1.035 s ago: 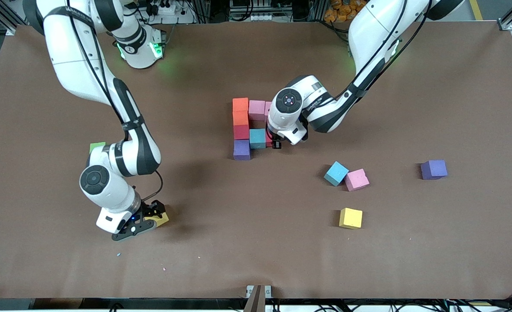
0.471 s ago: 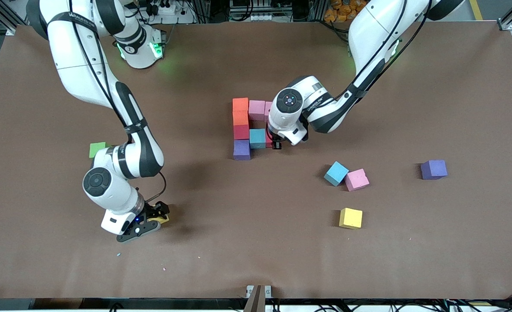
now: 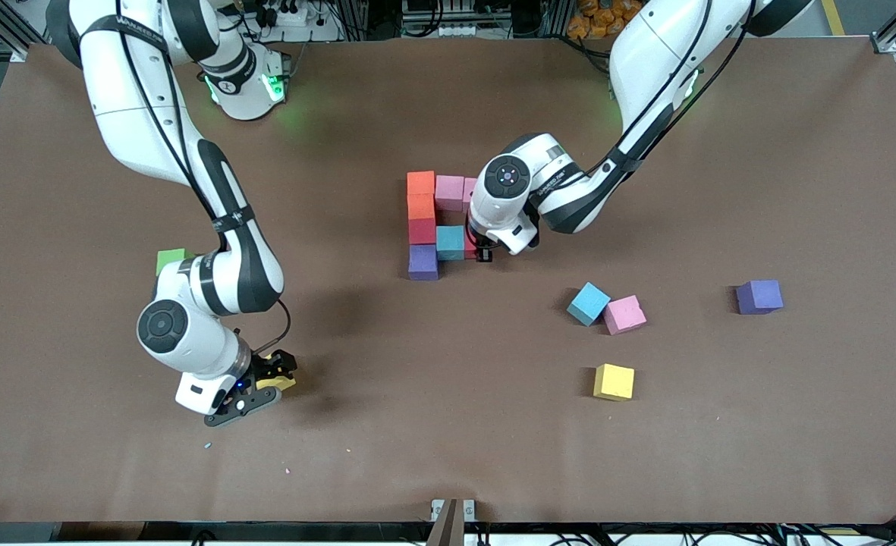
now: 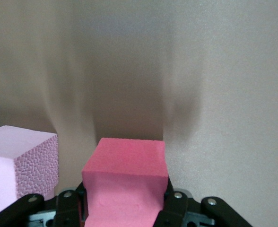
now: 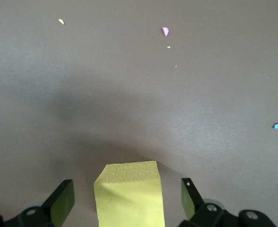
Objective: Arrange 11 blocks into digit 3
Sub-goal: 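Release the pink cube with the left gripper while the right gripper lifts yellow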
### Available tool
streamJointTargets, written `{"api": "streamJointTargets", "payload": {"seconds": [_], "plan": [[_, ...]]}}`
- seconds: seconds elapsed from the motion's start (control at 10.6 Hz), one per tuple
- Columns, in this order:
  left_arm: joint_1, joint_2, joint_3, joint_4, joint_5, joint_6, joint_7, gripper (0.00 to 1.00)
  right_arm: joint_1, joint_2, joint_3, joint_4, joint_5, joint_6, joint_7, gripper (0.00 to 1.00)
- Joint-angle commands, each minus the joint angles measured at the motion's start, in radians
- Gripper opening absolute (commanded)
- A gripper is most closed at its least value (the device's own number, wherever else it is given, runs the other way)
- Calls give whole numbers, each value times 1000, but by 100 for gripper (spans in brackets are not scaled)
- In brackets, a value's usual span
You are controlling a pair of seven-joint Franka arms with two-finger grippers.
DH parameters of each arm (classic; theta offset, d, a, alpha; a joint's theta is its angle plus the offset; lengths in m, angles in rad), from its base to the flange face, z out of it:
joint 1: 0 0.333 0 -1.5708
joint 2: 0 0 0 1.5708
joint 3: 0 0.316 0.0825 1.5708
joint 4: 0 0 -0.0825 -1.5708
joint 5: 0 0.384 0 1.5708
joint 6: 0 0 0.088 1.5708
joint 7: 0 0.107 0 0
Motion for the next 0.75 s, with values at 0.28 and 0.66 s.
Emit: {"api": "streamJointTargets", "payload": {"seconds": [0.28,0.66], "plan": [[-7,3,5,-5,19,17,-19,85,-5,9,4,-23,28,-2,-62,100],[-13,-3,4,-4,19,17,-21,100,-5,22,4,-66,28,48,-62,98]]}}
